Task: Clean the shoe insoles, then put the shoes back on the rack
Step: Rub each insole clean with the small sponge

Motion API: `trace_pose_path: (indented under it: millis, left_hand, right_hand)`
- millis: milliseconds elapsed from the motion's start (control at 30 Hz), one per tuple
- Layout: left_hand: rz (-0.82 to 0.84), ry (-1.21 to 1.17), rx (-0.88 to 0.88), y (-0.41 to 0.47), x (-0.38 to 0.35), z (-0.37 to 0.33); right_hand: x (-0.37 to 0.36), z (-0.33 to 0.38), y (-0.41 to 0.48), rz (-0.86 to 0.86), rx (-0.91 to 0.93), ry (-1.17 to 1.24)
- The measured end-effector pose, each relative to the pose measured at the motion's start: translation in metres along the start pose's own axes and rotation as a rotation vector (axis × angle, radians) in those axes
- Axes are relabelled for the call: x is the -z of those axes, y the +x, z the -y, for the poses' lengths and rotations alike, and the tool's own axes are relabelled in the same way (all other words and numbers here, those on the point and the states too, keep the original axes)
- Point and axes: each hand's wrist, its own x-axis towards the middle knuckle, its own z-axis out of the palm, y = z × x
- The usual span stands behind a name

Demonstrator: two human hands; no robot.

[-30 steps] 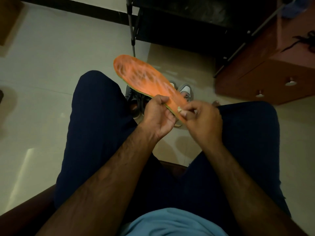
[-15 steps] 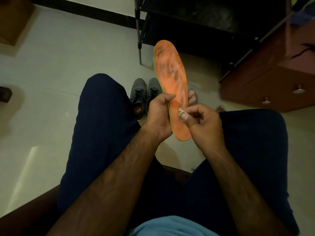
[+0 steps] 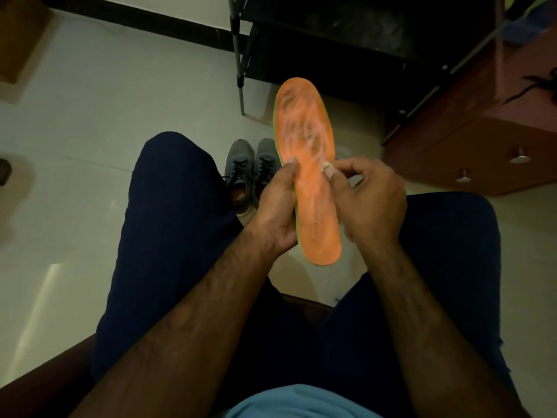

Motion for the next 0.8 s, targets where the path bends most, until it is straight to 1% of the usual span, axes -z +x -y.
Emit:
trace_pose_path:
  millis: [67,167,233,300,367,400,500,567,633,700,800]
  left_hand:
    - [-0.002,-0.056,0.003,-0.003,-0.001,0.001]
    - [0.015,-0.193,0.053,0.002,0.001,0.003]
    - [0.003,-0.192,0.073,0.006,0.003,0.004]
    - [-0.003,-0.151,0.069,0.007,0.002,0.006]
    - [-0.073,-0.057,0.027,0.004,0.001,0.007]
    - [-0.086,-0.050,0.017,0.002,0.000,0.008]
    - [-0.046,-0.168,0.056,0.000,-0.001,0.003]
    - [-0.046,-0.186,0.072,0.002,0.000,0.001]
    - [-0.034,-0.172,0.076,0.003,0.001,0.004]
    - [-0.056,-0.131,0.069,0.000,-0.001,0.007]
    - [-0.017,-0.185,0.089,-0.002,0.002,0.004]
  right_hand:
    - [0.000,0.000,-0.005,0.062,0.000,0.019]
    - [0.002,0.002,-0.034,0.136,0.060,-0.041]
    - [0.002,0.001,-0.035,0.121,0.040,-0.017]
    - [-0.001,-0.001,-0.017,0.065,-0.030,0.014]
    - [-0.003,-0.001,-0.001,0.012,-0.082,0.048]
    - [-0.004,-0.002,-0.001,0.010,-0.091,0.053]
    - [-0.008,-0.001,-0.029,0.088,-0.076,0.025]
    - [-0.008,0.000,-0.039,0.120,-0.068,0.031]
    - [-0.010,-0.001,-0.024,0.081,-0.104,0.049]
    - [-0.010,0.000,-0.006,0.050,-0.138,0.082]
    - [-0.009,0.004,-0.022,0.094,-0.140,0.063]
